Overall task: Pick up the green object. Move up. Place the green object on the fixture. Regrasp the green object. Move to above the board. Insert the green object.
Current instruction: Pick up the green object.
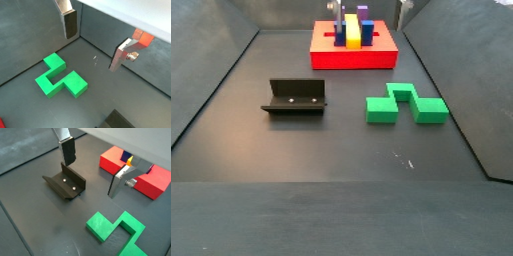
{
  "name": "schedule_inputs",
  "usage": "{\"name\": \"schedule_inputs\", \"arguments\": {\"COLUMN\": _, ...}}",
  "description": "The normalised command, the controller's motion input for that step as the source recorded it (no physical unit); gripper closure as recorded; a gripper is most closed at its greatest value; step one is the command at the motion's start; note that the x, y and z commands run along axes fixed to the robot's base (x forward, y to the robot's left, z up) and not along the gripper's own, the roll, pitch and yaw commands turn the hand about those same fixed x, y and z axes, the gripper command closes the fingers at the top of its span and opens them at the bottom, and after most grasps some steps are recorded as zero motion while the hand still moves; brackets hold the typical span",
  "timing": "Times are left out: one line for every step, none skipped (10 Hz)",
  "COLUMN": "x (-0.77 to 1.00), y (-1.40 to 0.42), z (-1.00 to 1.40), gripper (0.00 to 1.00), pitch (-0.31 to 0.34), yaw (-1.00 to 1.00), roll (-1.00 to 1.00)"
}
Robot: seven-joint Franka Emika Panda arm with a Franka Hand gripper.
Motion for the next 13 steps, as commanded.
{"name": "schedule_inputs", "arguments": {"x": 0.04, "y": -0.14, "z": -0.13, "gripper": 0.00, "pitch": 0.000, "yaw": 0.00, "roll": 0.00}}
{"name": "schedule_inputs", "arguments": {"x": 0.00, "y": -0.64, "z": -0.27, "gripper": 0.00, "pitch": -0.069, "yaw": 0.10, "roll": 0.04}}
{"name": "schedule_inputs", "arguments": {"x": 0.00, "y": -0.78, "z": -0.37, "gripper": 0.00, "pitch": -0.080, "yaw": 0.13, "roll": 0.12}}
{"name": "schedule_inputs", "arguments": {"x": 0.00, "y": -0.75, "z": -0.41, "gripper": 0.00, "pitch": -0.084, "yaw": 0.14, "roll": 0.13}}
{"name": "schedule_inputs", "arguments": {"x": 0.00, "y": -0.55, "z": -0.39, "gripper": 0.00, "pitch": -0.087, "yaw": 0.06, "roll": 0.07}}
{"name": "schedule_inputs", "arguments": {"x": -0.06, "y": -0.36, "z": -0.40, "gripper": 0.00, "pitch": -0.094, "yaw": 0.00, "roll": 0.04}}
{"name": "schedule_inputs", "arguments": {"x": -0.13, "y": -0.19, "z": -0.49, "gripper": 0.00, "pitch": -0.117, "yaw": 0.00, "roll": 0.02}}
{"name": "schedule_inputs", "arguments": {"x": -0.23, "y": -0.13, "z": -0.57, "gripper": 0.00, "pitch": -0.143, "yaw": 0.00, "roll": 0.02}}
{"name": "schedule_inputs", "arguments": {"x": -0.28, "y": -0.08, "z": -0.58, "gripper": 0.00, "pitch": -0.161, "yaw": 0.00, "roll": 0.02}}
{"name": "schedule_inputs", "arguments": {"x": -0.31, "y": -0.09, "z": -0.56, "gripper": 0.00, "pitch": -0.179, "yaw": 0.00, "roll": 0.03}}
{"name": "schedule_inputs", "arguments": {"x": -0.36, "y": -0.07, "z": -0.50, "gripper": 0.00, "pitch": -0.167, "yaw": 0.02, "roll": 0.05}}
{"name": "schedule_inputs", "arguments": {"x": -0.45, "y": -0.07, "z": -0.41, "gripper": 0.00, "pitch": -0.157, "yaw": 0.06, "roll": 0.10}}
{"name": "schedule_inputs", "arguments": {"x": -0.46, "y": -0.04, "z": -0.38, "gripper": 0.00, "pitch": -0.141, "yaw": 0.07, "roll": 0.11}}
